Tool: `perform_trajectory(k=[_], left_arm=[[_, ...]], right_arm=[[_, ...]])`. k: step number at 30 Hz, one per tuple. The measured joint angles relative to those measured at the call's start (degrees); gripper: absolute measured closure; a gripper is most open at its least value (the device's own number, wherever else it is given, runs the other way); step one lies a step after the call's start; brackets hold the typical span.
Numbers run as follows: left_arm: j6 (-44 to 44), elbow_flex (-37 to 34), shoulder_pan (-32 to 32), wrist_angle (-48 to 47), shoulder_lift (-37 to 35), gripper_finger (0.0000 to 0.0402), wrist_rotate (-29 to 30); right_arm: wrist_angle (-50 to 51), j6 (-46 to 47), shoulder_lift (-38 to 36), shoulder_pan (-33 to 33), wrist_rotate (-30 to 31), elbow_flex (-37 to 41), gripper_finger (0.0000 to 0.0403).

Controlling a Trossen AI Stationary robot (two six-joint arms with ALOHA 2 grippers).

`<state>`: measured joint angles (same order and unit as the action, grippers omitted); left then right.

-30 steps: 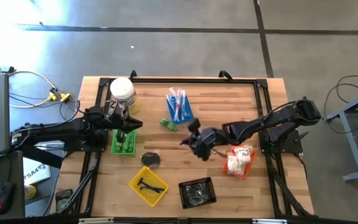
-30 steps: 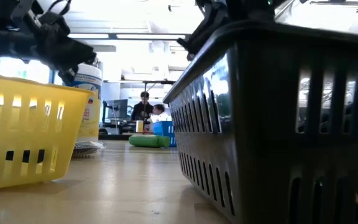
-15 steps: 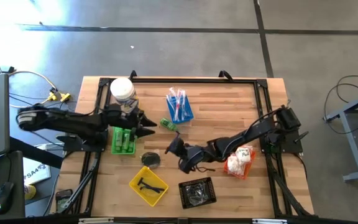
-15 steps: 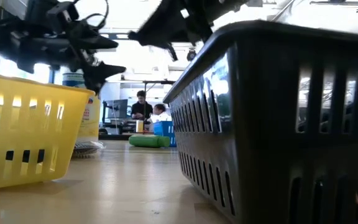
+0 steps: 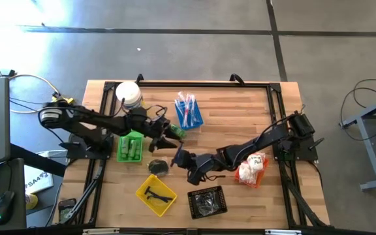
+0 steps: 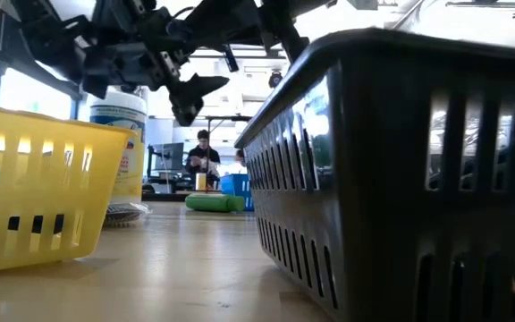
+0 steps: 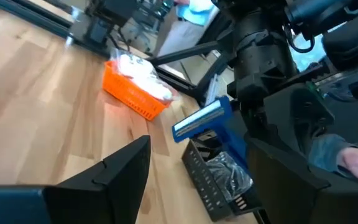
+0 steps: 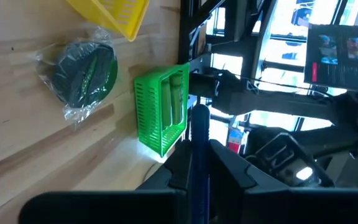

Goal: Pick & Place Travel size toiletries
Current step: Put the blue razor into the yellow bin

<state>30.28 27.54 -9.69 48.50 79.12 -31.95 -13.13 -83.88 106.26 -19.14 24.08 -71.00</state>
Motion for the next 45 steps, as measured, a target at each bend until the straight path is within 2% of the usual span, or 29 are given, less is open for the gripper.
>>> perform_trajectory(k=[5, 11, 18, 25, 31, 38, 40, 45], left_arm=[[-0.9, 3.3, 0.0, -2.2, 3.8, 0.0144, -1.3], [-2.9, 5.0, 0.0, -2.2, 5.1, 0.0144, -2.5], [-3.3, 5.6, 0.7, -2.2, 5.1, 0.0144, -7.8], [-6.5, 5.6, 4.1, -2.0, 5.1, 0.0150, -5.4], [-6.5, 5.5, 4.1, -1.8, 5.1, 0.0210, -3.8], [-6.8, 5.6, 4.1, -1.5, 5.1, 0.0340, -2.6], [-9.9, 5.6, 4.2, -1.6, 5.0, 0.0375, -2.0], [-13.6, 5.5, 4.1, -1.9, 5.1, 0.0375, -0.4]], right_arm=[[0.5, 0.1, 0.0, 0.0, -0.5, 0.1, 0.0375], [0.4, -0.2, 0.0, 0.0, -0.6, 0.1, 0.0375], [0.4, -1.6, 0.0, 0.5, -0.2, 0.0, 0.0375], [0.6, -1.4, 0.0, 1.2, -1.3, 0.0, 0.0375], [0.7, -1.5, 0.0, 1.5, -2.7, 0.0, 0.0375], [2.1, 0.1, 0.1, 1.6, -2.8, 0.1, 0.0374], [1.4, 2.4, 0.2, 1.6, -3.1, 0.1, 0.0376], [0.9, 10.5, -0.1, 1.5, -4.8, 0.0, 0.0383]])
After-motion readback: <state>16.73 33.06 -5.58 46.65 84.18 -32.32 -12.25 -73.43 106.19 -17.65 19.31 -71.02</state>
